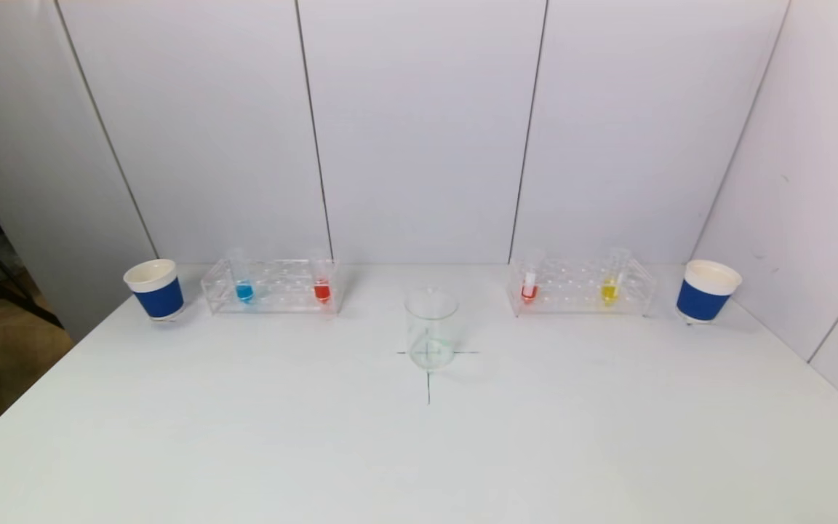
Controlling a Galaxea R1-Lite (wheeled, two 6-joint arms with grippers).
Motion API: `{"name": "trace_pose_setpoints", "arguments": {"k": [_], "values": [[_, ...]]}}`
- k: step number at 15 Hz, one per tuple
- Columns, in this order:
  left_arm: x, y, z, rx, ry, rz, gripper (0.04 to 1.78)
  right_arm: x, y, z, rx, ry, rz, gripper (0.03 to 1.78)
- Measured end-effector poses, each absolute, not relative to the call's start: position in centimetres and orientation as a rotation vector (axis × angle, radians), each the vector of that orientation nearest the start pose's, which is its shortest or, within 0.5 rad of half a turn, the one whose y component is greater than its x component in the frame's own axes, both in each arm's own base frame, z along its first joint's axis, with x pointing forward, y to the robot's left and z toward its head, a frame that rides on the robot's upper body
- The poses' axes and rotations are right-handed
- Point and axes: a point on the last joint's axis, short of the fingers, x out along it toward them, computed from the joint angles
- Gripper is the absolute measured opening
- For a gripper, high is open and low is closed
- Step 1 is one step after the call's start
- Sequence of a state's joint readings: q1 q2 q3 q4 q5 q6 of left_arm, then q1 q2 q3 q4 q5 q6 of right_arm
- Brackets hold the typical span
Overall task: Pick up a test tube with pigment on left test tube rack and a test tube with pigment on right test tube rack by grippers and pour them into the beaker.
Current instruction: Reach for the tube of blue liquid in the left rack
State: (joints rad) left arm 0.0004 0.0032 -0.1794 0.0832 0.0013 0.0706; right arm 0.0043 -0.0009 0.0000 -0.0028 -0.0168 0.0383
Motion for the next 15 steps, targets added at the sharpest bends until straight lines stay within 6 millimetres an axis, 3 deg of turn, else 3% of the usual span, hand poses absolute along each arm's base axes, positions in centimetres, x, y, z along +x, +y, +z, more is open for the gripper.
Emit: {"name": "trace_pose_setpoints", "arguments": {"k": [4,8,12,15], "values": [[-4.9,0.0,15.5,0.080,-0.136,0.008,1.76,-2.3,0.0,7.6,0.038,-0.004,-0.012,1.77],[-4.0,0.0,21.0,0.077,-0.151,0.014,1.76,-2.3,0.0,7.6,0.038,-0.004,-0.012,1.77],[0.1,0.0,25.3,0.074,-0.154,0.015,1.76,-2.3,0.0,7.6,0.038,-0.004,-0.013,1.77],[4.6,0.0,26.7,0.069,-0.128,0.014,1.76,-2.3,0.0,7.6,0.038,-0.004,-0.012,1.77]]}}
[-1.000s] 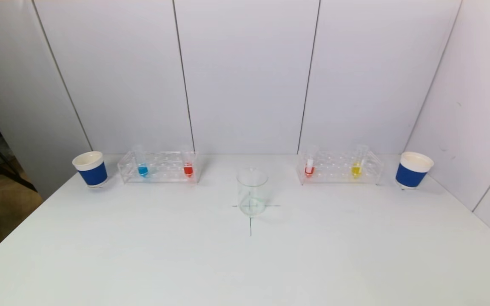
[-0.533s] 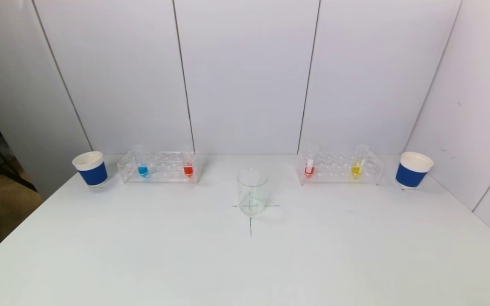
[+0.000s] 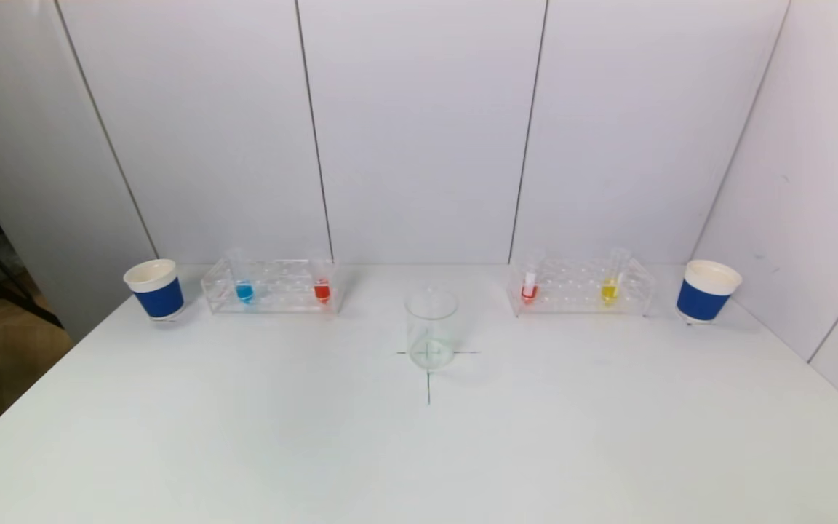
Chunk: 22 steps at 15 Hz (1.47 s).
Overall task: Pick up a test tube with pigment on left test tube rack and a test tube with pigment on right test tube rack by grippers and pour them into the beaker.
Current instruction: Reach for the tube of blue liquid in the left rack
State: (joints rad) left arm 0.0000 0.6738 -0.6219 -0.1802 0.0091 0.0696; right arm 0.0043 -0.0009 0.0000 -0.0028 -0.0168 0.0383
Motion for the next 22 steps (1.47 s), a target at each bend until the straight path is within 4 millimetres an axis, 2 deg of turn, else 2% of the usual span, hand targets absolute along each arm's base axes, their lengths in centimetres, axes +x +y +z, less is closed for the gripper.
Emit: {"name": "trace_pose_setpoints", "arguments": {"k": [4,7,13,18,22], "values": [[11.4,0.0,26.7,0.065,-0.085,0.014,1.76,-2.3,0.0,7.6,0.038,-0.004,-0.012,1.77],[16.7,0.1,25.8,0.069,-0.064,0.013,1.76,-2.3,0.0,7.6,0.038,-0.004,-0.012,1.77],[26.5,0.5,21.6,0.067,-0.073,-0.012,1.76,-2.3,0.0,7.6,0.038,-0.004,-0.012,1.77],[32.5,2.2,16.9,0.069,-0.113,0.009,1.76,-2.3,0.0,7.6,0.038,-0.003,-0.012,1.77],[35.8,2.8,14.5,0.072,-0.129,0.016,1.76,-2.3,0.0,7.6,0.038,-0.004,-0.012,1.77]]}}
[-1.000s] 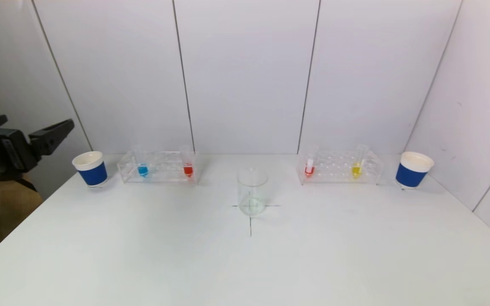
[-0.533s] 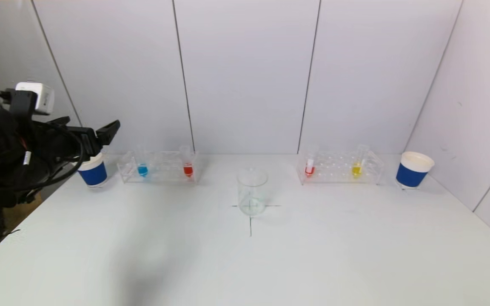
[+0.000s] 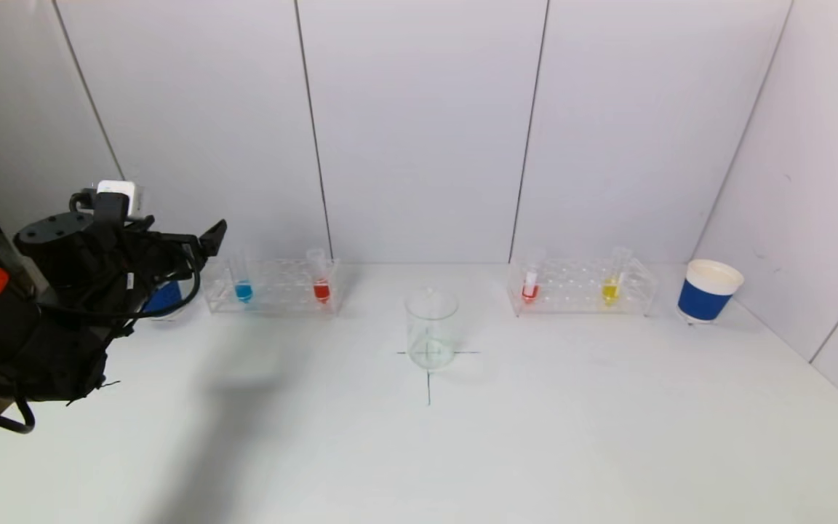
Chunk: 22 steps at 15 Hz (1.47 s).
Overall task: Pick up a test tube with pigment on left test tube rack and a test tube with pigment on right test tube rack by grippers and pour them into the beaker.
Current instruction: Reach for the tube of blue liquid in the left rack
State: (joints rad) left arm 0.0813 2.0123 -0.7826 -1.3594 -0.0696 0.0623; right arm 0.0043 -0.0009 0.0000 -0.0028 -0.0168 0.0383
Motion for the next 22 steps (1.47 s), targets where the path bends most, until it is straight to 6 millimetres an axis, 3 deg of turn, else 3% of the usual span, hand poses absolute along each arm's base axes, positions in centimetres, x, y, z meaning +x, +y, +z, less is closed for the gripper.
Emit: {"name": "trace_pose_setpoints", "arguments": {"k": [9,22], "values": [[39.9,3.0,10.1,0.070,-0.104,0.006,1.76,-2.3,0.0,7.6,0.038,-0.004,-0.013,1.77],[41.0,2.9,5.8,0.066,-0.062,-0.010,1.76,-2.3,0.0,7.6,0.038,-0.004,-0.013,1.77]]}}
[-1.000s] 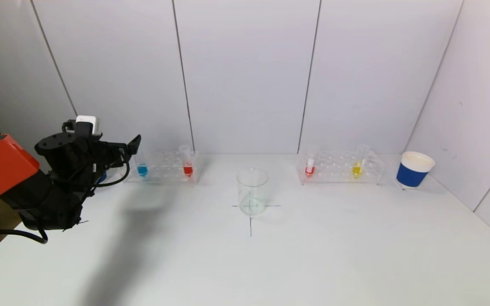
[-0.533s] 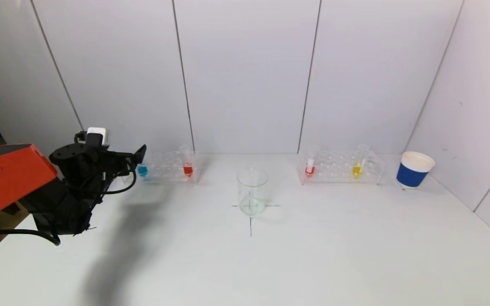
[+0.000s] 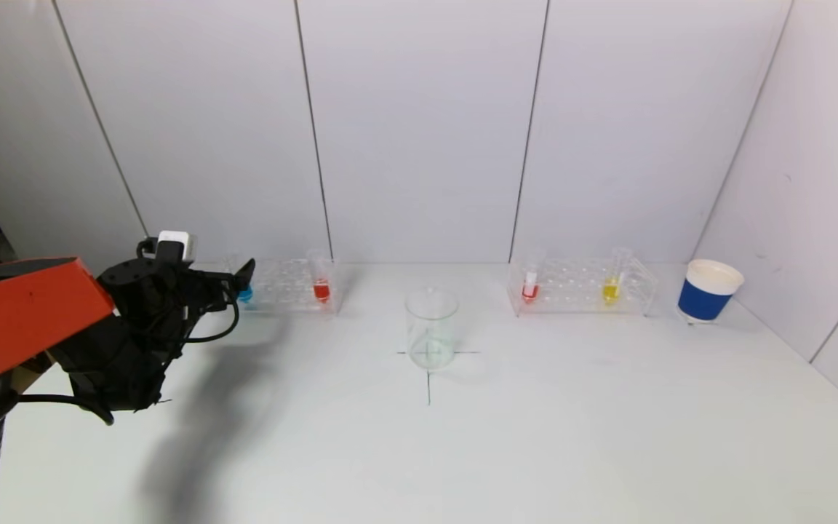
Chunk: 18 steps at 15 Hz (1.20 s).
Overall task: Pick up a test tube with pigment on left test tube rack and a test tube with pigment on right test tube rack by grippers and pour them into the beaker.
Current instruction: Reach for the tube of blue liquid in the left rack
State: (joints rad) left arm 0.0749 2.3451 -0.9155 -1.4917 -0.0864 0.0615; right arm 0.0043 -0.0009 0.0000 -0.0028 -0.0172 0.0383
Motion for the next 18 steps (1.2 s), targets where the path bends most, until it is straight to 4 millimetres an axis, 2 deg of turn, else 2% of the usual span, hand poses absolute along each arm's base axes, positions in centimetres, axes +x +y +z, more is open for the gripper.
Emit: {"name": "trace_pose_setpoints", "arguments": {"k": [8,18], "values": [[41.4,2.7,4.8,0.065,-0.047,-0.015,1.76,-2.3,0.0,7.6,0.038,-0.004,-0.013,1.77],[41.7,2.7,4.5,0.060,-0.047,-0.013,1.76,-2.3,0.0,7.6,0.038,-0.004,-0.012,1.77]]}}
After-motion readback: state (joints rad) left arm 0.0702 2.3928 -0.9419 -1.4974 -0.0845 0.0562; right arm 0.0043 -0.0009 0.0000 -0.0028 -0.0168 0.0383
